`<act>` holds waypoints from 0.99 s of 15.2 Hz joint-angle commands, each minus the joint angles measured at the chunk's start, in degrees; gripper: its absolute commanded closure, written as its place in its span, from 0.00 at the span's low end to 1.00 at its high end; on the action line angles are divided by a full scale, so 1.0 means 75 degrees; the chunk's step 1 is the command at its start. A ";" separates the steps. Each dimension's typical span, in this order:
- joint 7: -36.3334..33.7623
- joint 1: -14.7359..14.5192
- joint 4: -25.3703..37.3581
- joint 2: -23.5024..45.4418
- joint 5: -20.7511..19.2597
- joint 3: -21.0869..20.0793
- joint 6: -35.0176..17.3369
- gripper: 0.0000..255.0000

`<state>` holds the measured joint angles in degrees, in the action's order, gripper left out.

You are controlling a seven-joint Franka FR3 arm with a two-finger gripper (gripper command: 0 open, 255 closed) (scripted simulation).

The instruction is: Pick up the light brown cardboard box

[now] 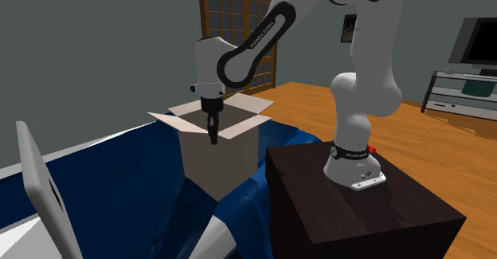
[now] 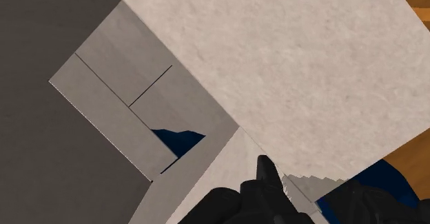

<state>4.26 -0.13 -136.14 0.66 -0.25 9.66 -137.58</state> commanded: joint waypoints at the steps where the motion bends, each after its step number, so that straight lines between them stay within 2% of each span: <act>1: 0.0001 0.0000 -0.0005 0.0004 0.0001 0.0000 -0.0010 1.00; 8: 0.0006 0.0003 0.0001 -0.0001 0.0000 0.0003 0.0000 1.00; 15: -0.0071 0.0001 0.0257 -0.0489 -0.0107 -0.0002 0.0738 1.00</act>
<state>3.77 -0.12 -134.53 -2.66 -0.97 9.66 -132.68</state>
